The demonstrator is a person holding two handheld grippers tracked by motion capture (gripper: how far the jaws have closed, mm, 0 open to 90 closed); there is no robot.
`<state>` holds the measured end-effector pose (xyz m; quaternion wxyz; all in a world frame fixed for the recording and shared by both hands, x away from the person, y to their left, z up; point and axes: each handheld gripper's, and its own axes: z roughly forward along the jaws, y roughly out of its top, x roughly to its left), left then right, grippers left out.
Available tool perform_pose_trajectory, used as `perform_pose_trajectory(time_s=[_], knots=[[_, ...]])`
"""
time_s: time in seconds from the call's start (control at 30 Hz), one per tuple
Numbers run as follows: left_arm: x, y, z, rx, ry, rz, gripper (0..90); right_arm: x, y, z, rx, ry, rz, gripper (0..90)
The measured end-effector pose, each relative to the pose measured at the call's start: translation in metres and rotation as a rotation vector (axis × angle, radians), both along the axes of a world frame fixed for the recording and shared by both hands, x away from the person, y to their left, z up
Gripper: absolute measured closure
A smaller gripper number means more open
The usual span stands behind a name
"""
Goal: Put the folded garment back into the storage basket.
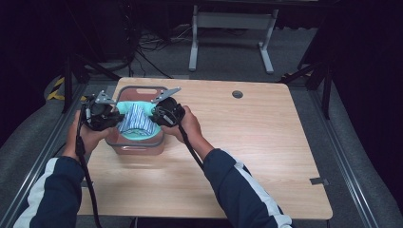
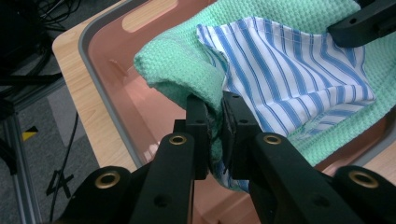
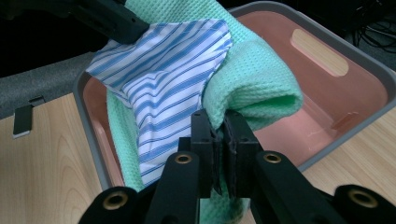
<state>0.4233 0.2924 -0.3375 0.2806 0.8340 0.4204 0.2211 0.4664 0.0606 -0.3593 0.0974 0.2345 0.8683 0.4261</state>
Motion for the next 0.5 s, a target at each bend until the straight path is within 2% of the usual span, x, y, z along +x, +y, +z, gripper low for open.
perform_pose_trajectory(time_s=[0.5], knots=[[0.008,0.004,-0.014,0.015,0.027,0.031,82.2,0.007,0.017,-0.016,-0.031,0.01,0.002,83.6]])
